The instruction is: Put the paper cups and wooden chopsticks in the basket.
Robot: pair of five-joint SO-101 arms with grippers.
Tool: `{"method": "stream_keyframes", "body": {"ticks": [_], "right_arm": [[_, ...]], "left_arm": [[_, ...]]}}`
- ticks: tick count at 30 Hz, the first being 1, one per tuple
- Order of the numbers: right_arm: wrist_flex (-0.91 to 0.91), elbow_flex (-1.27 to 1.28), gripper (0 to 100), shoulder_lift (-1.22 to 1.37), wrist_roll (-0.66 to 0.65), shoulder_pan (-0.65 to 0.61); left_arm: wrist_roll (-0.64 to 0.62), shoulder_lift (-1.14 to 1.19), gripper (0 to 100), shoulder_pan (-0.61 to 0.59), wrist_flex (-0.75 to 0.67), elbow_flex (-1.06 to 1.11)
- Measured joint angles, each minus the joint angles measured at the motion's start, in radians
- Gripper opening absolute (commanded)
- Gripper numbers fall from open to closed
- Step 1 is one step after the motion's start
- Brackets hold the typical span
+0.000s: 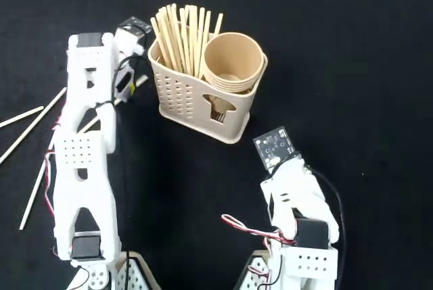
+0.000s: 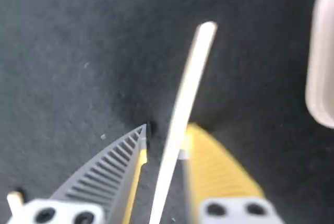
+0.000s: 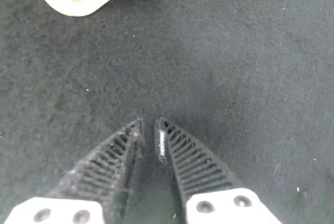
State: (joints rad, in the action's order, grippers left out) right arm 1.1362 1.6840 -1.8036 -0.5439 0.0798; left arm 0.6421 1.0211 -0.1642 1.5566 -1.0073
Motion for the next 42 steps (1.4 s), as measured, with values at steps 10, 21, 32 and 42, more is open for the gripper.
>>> {"method": "stream_keyframes", "body": {"ticks": [10, 21, 32, 42], "right_arm": [[0.0, 0.0, 5.3, 0.0, 0.0, 0.0], [0.0, 0.0, 5.3, 0.0, 0.0, 0.0], [0.0, 0.0, 5.3, 0.0, 0.0, 0.0], [0.0, 0.0, 5.3, 0.0, 0.0, 0.0]], "left_arm": [[-0.041, 0.003, 3, -0.018, 0.192, -0.198], [-0.463, 0.003, 3, -0.189, 0.199, -0.489], [-0.956, 0.003, 3, -0.249, 0.204, -0.525], [-0.933, -0.338, 3, -0.244, 0.203, 0.0]]}}
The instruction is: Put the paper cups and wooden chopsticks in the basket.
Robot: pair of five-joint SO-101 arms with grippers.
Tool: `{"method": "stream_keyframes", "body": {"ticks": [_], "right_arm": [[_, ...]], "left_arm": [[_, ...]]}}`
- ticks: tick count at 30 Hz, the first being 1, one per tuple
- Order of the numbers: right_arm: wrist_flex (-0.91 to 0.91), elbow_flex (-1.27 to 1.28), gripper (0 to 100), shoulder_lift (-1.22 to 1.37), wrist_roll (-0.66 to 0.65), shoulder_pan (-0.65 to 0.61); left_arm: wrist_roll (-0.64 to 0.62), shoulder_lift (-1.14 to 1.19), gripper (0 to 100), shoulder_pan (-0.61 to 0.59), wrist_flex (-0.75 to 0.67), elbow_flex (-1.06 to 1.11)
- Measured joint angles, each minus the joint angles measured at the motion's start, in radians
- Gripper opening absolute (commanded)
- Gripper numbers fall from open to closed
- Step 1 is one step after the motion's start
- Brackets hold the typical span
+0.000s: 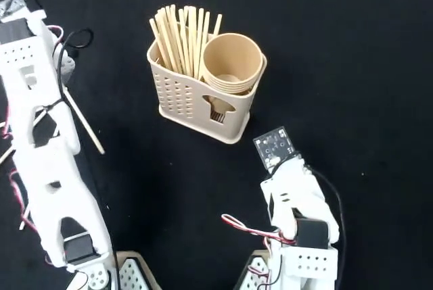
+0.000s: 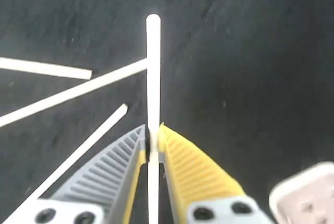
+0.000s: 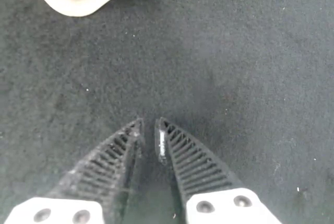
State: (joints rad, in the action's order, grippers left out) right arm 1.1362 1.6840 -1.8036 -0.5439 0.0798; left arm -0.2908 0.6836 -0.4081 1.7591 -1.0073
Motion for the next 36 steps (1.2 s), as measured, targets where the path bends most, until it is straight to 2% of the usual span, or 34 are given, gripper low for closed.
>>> {"method": "stream_keyframes", "body": {"ticks": [3, 6, 12, 17, 20, 24, 26, 29, 31, 36], "right_arm": [[0.0, 0.0, 5.3, 0.0, 0.0, 0.0], [0.0, 0.0, 5.3, 0.0, 0.0, 0.0], [0.0, 0.0, 5.3, 0.0, 0.0, 0.0], [0.0, 0.0, 5.3, 0.0, 0.0, 0.0], [0.0, 0.0, 5.3, 0.0, 0.0, 0.0], [0.0, 0.0, 5.3, 0.0, 0.0, 0.0], [0.0, 0.0, 5.3, 0.0, 0.0, 0.0], [0.0, 0.0, 5.3, 0.0, 0.0, 0.0], [0.0, 0.0, 5.3, 0.0, 0.0, 0.0], [0.0, 0.0, 5.3, 0.0, 0.0, 0.0]], "left_arm": [[0.017, -0.187, 3, 0.034, -0.02, 0.17], [0.018, -0.351, 3, 0.068, -0.103, 0.328], [0.018, -0.671, 3, 0.112, -0.393, 0.772], [0.017, -1.025, 3, 0.13, -0.756, 1.211], [0.017, -1.26, 3, 0.153, -1.026, 1.462], [0.017, -1.557, 3, 0.247, -1.422, 1.772], [0.017, -1.689, 3, 0.301, -1.625, 1.89], [0.017, -1.818, 3, 0.381, -1.857, 1.916], [0.017, -1.846, 3, 0.427, -1.87, 1.869], [0.017, -1.761, 3, 0.512, -1.729, 1.666]]}}
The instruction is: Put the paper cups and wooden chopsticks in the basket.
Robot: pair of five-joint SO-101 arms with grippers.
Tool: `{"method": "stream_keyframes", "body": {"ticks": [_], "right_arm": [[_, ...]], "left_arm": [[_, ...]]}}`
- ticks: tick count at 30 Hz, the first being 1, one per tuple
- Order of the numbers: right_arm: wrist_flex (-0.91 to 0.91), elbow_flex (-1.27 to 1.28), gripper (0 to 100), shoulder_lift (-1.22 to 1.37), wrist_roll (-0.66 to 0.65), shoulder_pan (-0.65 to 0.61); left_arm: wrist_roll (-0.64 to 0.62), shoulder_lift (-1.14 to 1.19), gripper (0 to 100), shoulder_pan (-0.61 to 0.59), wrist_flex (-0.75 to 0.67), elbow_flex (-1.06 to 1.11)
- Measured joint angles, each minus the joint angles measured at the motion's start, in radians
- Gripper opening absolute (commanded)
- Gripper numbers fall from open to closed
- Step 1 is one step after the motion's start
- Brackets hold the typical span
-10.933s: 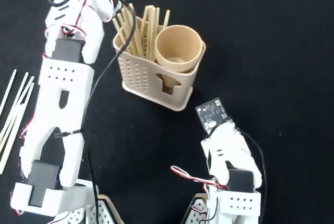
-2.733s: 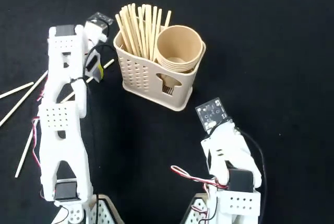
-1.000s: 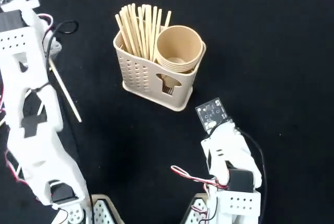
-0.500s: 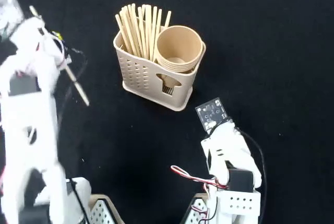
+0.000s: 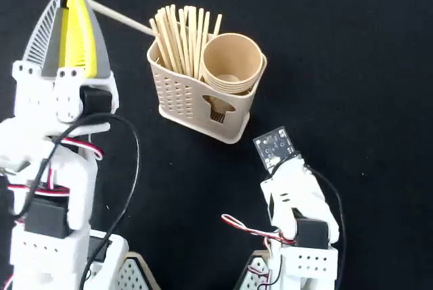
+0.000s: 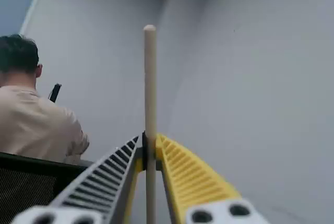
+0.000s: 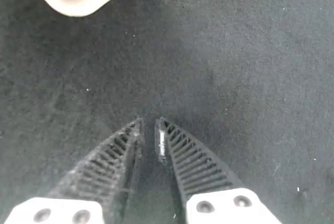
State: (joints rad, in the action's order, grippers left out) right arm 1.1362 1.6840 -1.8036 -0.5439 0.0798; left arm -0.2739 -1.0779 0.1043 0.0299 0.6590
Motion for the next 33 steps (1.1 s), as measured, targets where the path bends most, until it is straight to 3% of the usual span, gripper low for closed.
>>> {"method": "stream_keyframes", "body": {"ticks": [8, 11, 15, 18, 19, 28, 33], "right_arm": [[0.0, 0.0, 5.3, 0.0, 0.0, 0.0], [0.0, 0.0, 5.3, 0.0, 0.0, 0.0], [0.0, 0.0, 5.3, 0.0, 0.0, 0.0], [0.0, 0.0, 5.3, 0.0, 0.0, 0.0], [0.0, 0.0, 5.3, 0.0, 0.0, 0.0], [0.0, 0.0, 5.3, 0.0, 0.0, 0.0], [0.0, 0.0, 5.3, 0.0, 0.0, 0.0]], "left_arm": [[0.0, 0.402, 3, 0.046, 0.0, -0.025], [0.017, 0.439, 3, 0.054, 0.081, -0.028], [0.135, 0.445, 3, 0.106, 0.183, -0.028], [0.176, 0.443, 15, 0.121, 0.244, -0.029], [0.19, 0.443, 19, 0.127, 0.276, -0.029], [0.261, 0.388, 19, 0.157, 0.718, -0.25], [0.394, 0.397, 19, 0.017, 1.053, -0.465]]}}
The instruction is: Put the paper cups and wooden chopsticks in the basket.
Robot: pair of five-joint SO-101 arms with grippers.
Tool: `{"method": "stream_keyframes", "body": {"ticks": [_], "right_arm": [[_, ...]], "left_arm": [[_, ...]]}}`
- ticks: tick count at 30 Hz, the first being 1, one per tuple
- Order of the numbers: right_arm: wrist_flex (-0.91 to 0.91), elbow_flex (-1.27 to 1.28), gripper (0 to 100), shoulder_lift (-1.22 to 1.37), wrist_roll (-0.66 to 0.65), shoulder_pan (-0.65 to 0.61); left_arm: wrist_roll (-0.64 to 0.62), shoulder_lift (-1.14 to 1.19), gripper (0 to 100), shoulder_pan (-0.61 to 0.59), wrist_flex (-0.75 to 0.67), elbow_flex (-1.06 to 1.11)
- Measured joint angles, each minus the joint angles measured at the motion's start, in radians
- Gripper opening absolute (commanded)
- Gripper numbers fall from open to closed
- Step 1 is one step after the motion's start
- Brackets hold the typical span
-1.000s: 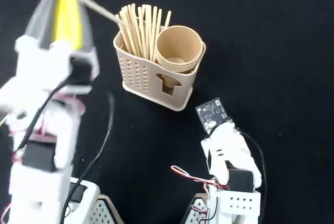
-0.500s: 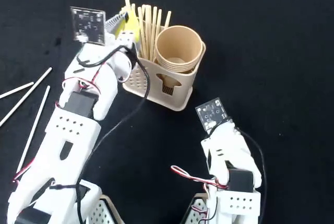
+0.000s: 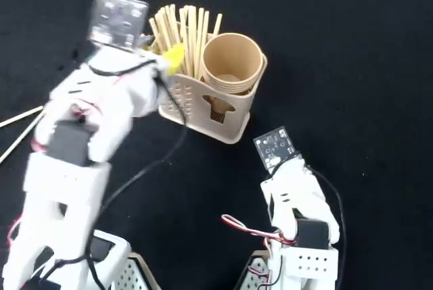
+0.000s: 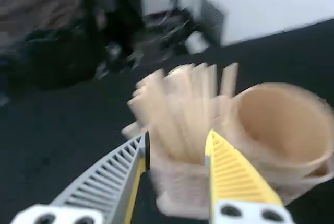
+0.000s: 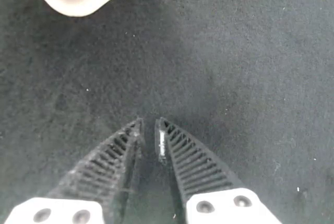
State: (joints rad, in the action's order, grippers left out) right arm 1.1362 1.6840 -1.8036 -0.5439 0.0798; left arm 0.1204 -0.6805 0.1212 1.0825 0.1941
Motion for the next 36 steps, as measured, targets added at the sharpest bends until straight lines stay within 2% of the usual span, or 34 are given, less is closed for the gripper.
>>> {"method": "stream_keyframes", "body": {"ticks": [2, 5, 9, 12, 20, 28, 33, 36], "right_arm": [[0.0, 0.0, 5.3, 0.0, 0.0, 0.0], [0.0, 0.0, 5.3, 0.0, 0.0, 0.0], [0.0, 0.0, 5.3, 0.0, 0.0, 0.0], [0.0, 0.0, 5.3, 0.0, 0.0, 0.0], [0.0, 0.0, 5.3, 0.0, 0.0, 0.0], [0.0, 0.0, 5.3, 0.0, 0.0, 0.0], [0.0, 0.0, 5.3, 0.0, 0.0, 0.0], [0.0, 0.0, 5.3, 0.0, 0.0, 0.0]], "left_arm": [[0.069, 0.038, 19, -0.107, 0.133, -0.055], [0.21, 0.133, 19, -0.288, 0.258, -0.08], [0.385, 0.31, 19, -0.506, 0.316, -0.081], [0.483, 0.47, 19, -0.617, 0.319, -0.081], [0.694, 0.898, 18, -0.7, 0.169, -0.114], [0.717, 1.214, 18, -0.73, 0.166, -0.311], [0.723, 1.293, 7, -0.747, 0.17, -0.385], [0.723, 1.307, 4, -0.747, 0.18, -0.391]]}}
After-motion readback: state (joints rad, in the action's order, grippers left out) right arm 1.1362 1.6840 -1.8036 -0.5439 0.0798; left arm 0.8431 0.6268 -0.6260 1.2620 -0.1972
